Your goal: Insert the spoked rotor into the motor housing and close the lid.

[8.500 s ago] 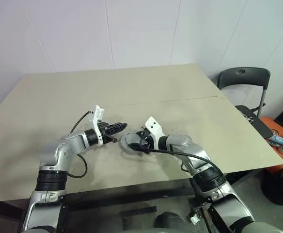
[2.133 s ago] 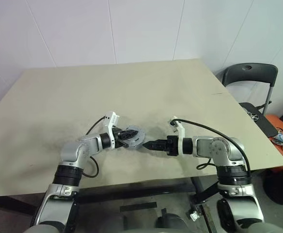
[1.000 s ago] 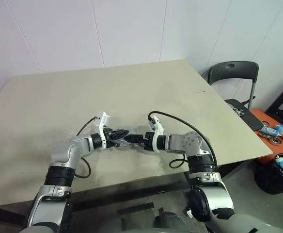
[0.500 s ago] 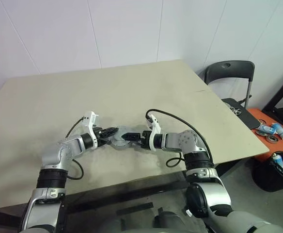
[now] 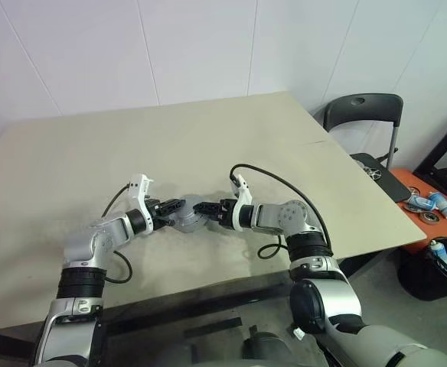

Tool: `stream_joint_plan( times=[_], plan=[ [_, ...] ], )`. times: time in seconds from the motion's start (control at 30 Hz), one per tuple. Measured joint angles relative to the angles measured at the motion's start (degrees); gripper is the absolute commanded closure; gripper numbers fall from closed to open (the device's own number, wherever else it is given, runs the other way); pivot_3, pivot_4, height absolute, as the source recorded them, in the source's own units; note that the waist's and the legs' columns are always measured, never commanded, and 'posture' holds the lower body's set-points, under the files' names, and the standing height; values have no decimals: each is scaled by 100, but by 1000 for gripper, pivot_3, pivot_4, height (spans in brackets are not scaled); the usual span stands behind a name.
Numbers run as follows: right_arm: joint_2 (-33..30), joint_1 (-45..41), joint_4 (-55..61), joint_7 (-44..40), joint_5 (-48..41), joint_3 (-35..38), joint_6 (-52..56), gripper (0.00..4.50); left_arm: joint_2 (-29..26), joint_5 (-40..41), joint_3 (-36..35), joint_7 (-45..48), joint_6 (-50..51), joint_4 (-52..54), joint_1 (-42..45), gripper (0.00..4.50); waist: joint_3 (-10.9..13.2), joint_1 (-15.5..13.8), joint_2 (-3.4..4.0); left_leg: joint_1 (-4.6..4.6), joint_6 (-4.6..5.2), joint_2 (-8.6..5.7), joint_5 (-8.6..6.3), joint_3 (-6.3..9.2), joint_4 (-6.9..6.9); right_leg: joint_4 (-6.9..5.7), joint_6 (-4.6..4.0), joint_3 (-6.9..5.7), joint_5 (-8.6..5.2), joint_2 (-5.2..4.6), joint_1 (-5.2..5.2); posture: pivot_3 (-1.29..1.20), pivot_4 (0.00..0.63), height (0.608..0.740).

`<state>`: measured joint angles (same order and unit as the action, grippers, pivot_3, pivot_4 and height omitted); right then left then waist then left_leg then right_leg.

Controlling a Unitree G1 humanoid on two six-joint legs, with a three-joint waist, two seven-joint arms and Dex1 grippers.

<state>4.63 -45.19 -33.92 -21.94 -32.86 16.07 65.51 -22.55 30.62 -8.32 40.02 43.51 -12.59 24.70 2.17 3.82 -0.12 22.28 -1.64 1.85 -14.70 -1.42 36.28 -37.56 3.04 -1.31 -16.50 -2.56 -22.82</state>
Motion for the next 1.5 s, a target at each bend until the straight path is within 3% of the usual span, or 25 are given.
stream_joint_plan(
  times=[0.87, 0.97, 1.5],
  plan=[
    [91, -2, -180, 32, -73, 347, -224, 2598, 9, 8, -48, -28, 152, 152, -24, 4500, -1, -10, -1, 1, 0, -2, 0, -1, 3, -4, 2, 0, 2, -4, 1, 0, 0, 740],
    [95, 50, -180, 65, -133, 449, -200, 3212, 1, 25, -78, -22, 218, 169, -28, 4500, 1, -17, -2, 3, 0, -3, 0, -1, 2, -4, 2, 0, 1, -5, -2, 0, 0, 740],
    [161, 153, -105, 223, -235, 523, -285, 3211, -58, 25, -28, 3, 293, 185, -20, 4500, 0, -58, -3, 1, -1, -3, 1, -1, 6, -12, 2, 0, 2, -4, -3, 0, 0, 740]
  ],
)
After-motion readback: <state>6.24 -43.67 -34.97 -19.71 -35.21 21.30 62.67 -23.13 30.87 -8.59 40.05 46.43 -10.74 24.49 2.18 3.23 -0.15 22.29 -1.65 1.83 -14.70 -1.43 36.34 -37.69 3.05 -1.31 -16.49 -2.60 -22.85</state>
